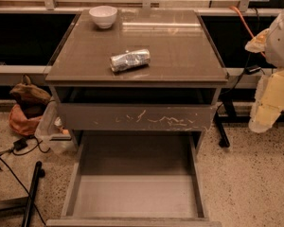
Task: Place redbull can into middle drawer
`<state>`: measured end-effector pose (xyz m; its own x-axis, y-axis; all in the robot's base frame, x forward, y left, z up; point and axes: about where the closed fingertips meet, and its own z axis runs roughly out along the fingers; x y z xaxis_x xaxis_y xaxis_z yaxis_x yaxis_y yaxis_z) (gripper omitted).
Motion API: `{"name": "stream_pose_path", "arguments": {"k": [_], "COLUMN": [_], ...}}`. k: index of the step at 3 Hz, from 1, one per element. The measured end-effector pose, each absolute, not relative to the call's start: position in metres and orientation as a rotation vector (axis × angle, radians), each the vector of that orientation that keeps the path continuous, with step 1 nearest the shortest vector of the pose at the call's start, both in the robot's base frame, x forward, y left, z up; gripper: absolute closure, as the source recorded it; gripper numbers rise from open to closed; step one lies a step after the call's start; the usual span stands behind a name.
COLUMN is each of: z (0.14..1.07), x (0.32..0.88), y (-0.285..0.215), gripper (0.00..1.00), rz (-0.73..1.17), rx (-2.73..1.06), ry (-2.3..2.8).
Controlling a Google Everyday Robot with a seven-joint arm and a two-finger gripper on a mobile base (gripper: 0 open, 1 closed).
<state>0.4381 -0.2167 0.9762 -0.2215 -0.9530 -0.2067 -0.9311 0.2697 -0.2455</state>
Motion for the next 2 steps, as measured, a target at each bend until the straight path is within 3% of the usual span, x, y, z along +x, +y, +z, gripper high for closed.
{"name": "stream_pose_path", "arguments": {"k": [2], "z": [0.962], "x": [0.459], "y": [-0.202], "gripper": [0.00], "rz": [-0.010], "rx": [-1.767], "ry": [2.157]}}
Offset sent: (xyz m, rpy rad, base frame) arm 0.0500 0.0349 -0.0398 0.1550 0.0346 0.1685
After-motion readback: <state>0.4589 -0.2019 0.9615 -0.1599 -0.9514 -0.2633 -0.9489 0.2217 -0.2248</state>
